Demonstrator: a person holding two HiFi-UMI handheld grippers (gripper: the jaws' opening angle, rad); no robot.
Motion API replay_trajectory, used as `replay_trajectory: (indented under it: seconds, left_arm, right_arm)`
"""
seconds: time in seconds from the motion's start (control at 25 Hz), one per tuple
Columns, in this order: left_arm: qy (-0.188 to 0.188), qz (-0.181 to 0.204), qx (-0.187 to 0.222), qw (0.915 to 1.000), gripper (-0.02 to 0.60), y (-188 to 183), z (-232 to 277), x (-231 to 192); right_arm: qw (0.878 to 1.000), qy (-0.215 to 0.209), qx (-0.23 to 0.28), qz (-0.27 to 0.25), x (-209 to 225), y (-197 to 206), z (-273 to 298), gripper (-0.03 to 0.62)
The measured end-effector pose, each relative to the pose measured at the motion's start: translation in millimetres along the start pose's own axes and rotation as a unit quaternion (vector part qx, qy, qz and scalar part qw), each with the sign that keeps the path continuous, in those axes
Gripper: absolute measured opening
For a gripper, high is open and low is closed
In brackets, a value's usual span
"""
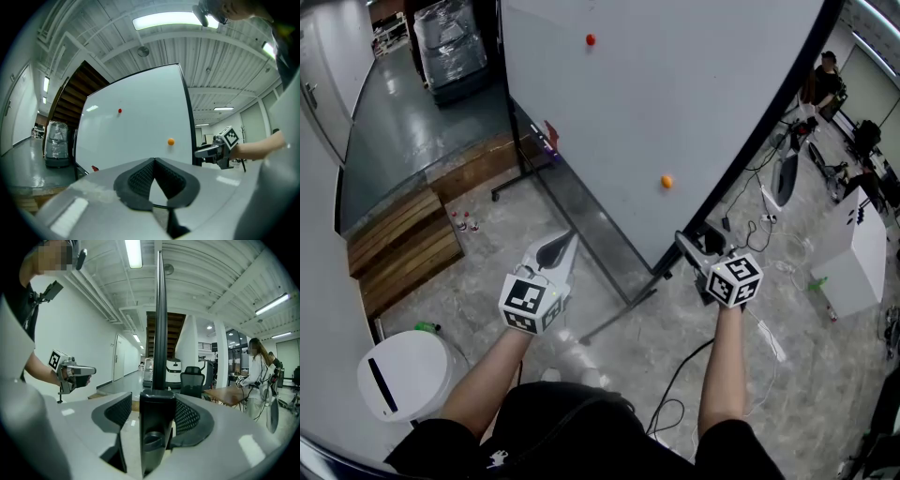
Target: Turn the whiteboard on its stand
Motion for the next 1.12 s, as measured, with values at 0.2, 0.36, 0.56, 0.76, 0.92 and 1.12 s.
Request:
replay_trajectory:
  seconds: [0.2, 0.36, 0.56, 0.76, 0.92, 1.12]
  left_arm:
    - [0.013, -0.002, 0.004, 0.9999, 0.003, -2.2, -1.3, 3.1]
    - [0.023, -0.002, 0.008, 0.9997, 0.003, -2.0, -1.6, 3.2]
    - [0.030, -0.003, 0.011, 0.9995, 0.003, -4.2, -3.9, 2.1]
    - [0.036, -0.004, 0.019, 0.9991, 0.003, -7.5, -8.7, 1.4]
    - [0.039, -0.001, 0.022, 0.9990, 0.003, -9.9, -12.3, 0.7]
    - [0.039, 0.000, 0.024, 0.9990, 0.003, -16.0, -18.9, -3.8]
  right_arm:
    - [1.000, 0.031, 0.002, 0.002, -7.3, -0.8, -4.2, 0.307]
    - [0.998, 0.067, 0.014, 0.005, -3.2, -3.6, -16.3, 0.307]
    - [0.996, 0.090, 0.025, 0.003, -13.9, -12.9, -32.7, 0.307]
    - [0.994, 0.084, 0.066, 0.003, -48.7, -36.3, -46.8, 0.307]
    - [0.992, 0.073, 0.101, 0.016, -79.6, -48.6, -47.8, 0.232]
    - [0.994, 0.051, 0.095, 0.024, -116.1, -47.7, -33.7, 0.174]
Point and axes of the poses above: the fingertips, and each gripper's own axes: z forward along the fingers, x to its right, y out of its underside, the point moved 6 cm from there along -z, backward along the fingers, and after that the axes turned 9 degrees about y, right-handed, at the moved point
